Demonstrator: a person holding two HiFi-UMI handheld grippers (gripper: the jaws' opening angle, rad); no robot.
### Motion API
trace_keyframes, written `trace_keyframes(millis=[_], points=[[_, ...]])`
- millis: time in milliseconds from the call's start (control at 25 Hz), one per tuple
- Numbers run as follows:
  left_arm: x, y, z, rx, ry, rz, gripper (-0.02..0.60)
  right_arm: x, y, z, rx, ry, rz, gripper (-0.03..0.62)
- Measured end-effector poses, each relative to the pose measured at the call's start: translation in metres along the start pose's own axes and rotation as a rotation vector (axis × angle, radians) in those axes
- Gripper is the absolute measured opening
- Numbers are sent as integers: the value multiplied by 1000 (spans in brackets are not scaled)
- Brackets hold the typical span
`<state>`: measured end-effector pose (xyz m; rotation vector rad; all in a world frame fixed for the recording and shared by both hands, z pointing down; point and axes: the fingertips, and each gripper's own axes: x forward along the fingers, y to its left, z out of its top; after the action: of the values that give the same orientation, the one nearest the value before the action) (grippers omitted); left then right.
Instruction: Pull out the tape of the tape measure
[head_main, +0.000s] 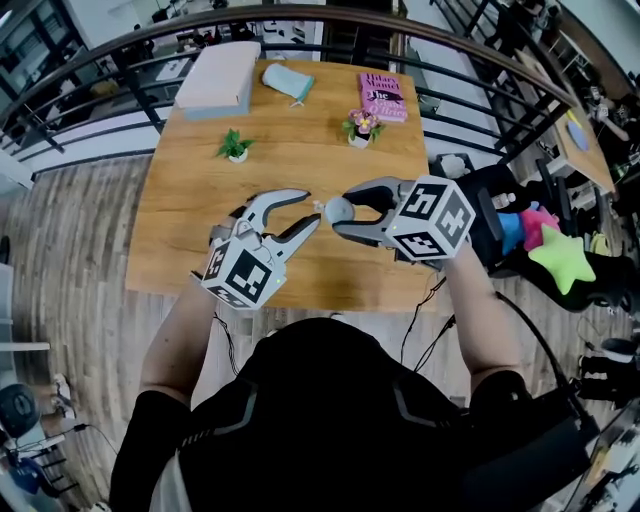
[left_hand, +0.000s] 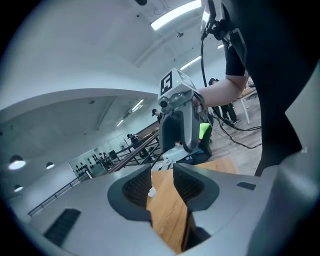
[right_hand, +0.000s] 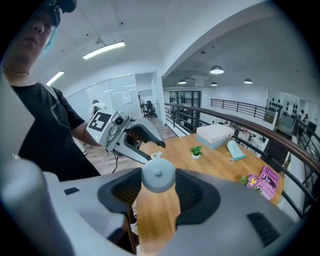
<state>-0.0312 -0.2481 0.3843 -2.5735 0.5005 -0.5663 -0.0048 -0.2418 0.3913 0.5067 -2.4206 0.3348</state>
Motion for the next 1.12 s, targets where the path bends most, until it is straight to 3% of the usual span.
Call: trace_keyframes(millis=[200, 520, 760, 1120], points=[[2, -9, -2, 131, 56, -5, 115, 7, 2, -2, -9, 16, 43, 222], [4, -14, -11, 168, 136, 11, 94, 11, 4, -1, -5, 6, 86, 222], [0, -15, -15, 143, 164, 19, 43, 15, 8, -2, -17, 18, 107, 222], [-14, -8, -16, -66, 142, 27, 35, 17, 11, 5, -16, -15, 135, 222]])
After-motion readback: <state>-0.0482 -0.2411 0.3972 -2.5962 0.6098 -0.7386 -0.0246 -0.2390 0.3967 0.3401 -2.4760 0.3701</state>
